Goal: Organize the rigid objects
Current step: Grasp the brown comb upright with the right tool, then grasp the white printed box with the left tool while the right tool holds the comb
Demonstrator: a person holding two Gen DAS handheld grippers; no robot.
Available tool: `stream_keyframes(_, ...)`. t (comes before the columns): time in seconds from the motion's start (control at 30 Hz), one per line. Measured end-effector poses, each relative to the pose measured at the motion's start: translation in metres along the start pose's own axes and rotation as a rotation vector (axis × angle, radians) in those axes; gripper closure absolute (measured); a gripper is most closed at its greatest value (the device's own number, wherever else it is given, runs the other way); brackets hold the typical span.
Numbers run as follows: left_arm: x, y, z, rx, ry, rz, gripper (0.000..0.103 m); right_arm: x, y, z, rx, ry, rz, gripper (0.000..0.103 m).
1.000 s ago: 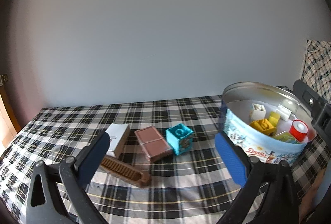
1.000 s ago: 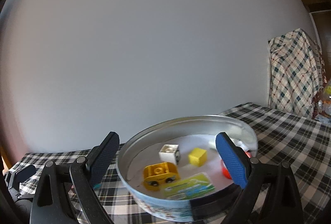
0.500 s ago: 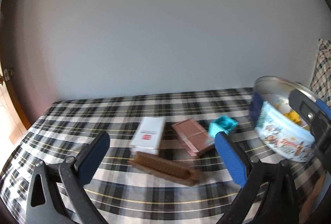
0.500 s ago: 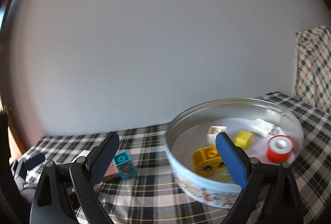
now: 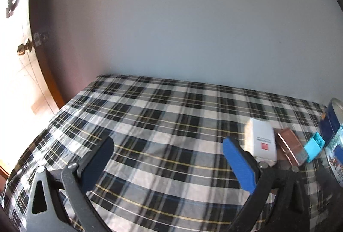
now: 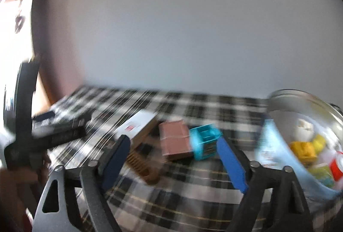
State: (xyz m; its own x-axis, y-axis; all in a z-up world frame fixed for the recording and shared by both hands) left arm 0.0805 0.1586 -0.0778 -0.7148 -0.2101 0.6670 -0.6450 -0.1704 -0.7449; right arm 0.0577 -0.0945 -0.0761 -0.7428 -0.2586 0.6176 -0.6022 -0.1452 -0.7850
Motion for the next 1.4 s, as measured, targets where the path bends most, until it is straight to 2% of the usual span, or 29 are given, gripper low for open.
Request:
stream_keyframes(0.1, -0.002, -0.003, -0.009, 0.020, -0.003, -0.007, 0.000, -0.020, 0.002, -0.024, 0.087, -0.050, -0.080, 0.026)
stream_keyframes(0.23, -0.009, -0.007, -0.017, 0.033, 0.009, -0.017, 0.000, -0.047, 0.004, -0.046, 0.203, -0.042, -0.168, 0.033)
stream_keyframes(0.33, -0.008, -0.009, -0.018, 0.035, 0.001, -0.014, 0.000, -0.069, 0.008, -0.051, 0.239, -0.074, -0.277, 0.052)
stream_keyframes(0.37, -0.008, -0.010, -0.019, 0.040, 0.001, -0.014, 0.000, -0.077, 0.013, -0.052, 0.249, -0.072, -0.324, 0.054)
stream_keyframes(0.5, -0.008, -0.011, -0.022, 0.069, 0.032, -0.028, 0.000, -0.078, 0.013, -0.055, 0.243, -0.082, -0.315, 0.063)
stream_keyframes(0.57, -0.008, -0.011, -0.021, 0.075, 0.060, -0.036, 0.000, -0.075, 0.015, -0.055, 0.239, -0.101, -0.317, 0.076)
stream_keyframes(0.63, -0.008, -0.011, -0.018, 0.073, 0.087, -0.038, 0.000, -0.069, 0.017, -0.054, 0.215, -0.131, -0.317, 0.076)
stream_keyframes(0.73, -0.006, -0.011, -0.012, 0.055, 0.129, -0.031, 0.000, -0.051, 0.016, -0.046, 0.160, -0.205, -0.251, 0.076)
stream_keyframes(0.8, -0.005, -0.011, -0.005, 0.043, 0.167, -0.027, 0.000, -0.035, 0.018, -0.038, 0.147, -0.218, -0.213, 0.076)
stream_keyframes(0.87, -0.003, -0.010, 0.007, 0.033, 0.237, -0.027, 0.000, -0.020, 0.017, -0.026, 0.126, -0.197, -0.168, 0.076)
stream_keyframes(0.97, -0.003, -0.009, 0.035, -0.005, 0.302, -0.039, 0.000, -0.003, 0.009, -0.004, 0.057, -0.154, -0.091, 0.076)
stream_keyframes(1.03, -0.002, -0.010, 0.057, -0.038, 0.327, -0.052, 0.001, 0.010, 0.002, 0.014, 0.028, -0.064, -0.011, 0.076)
stream_keyframes(1.1, -0.002, -0.011, 0.078, -0.081, 0.329, -0.054, 0.001, 0.019, -0.004, 0.026, 0.011, -0.010, 0.044, 0.076)
stream_keyframes(1.17, -0.007, -0.011, 0.093, -0.122, 0.295, -0.059, 0.001, 0.025, -0.009, 0.038, -0.015, 0.020, 0.078, 0.076)
stream_keyframes(1.27, -0.022, -0.012, 0.107, -0.143, 0.268, -0.104, 0.002, 0.023, -0.013, 0.047, -0.045, 0.017, 0.080, 0.076)
stream_keyframes(1.4, -0.045, -0.015, 0.122, -0.150, 0.258, -0.169, 0.012, 0.021, -0.015, 0.054, -0.054, 0.023, 0.074, 0.076)
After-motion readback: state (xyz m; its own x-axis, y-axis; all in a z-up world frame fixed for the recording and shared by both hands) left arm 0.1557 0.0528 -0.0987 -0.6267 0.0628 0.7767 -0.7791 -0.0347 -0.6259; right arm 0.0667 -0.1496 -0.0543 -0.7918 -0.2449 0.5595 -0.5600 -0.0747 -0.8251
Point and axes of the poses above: each gripper's, at about its wrist camera, not at the fingertips, and x roughly against the way its jaws point, z to its right, y to its underside, the point moved 5 cm from there along -x, roughly the way its jaws point, and after that the axes turned 5 degrees about -z, right-handed, at the moved point
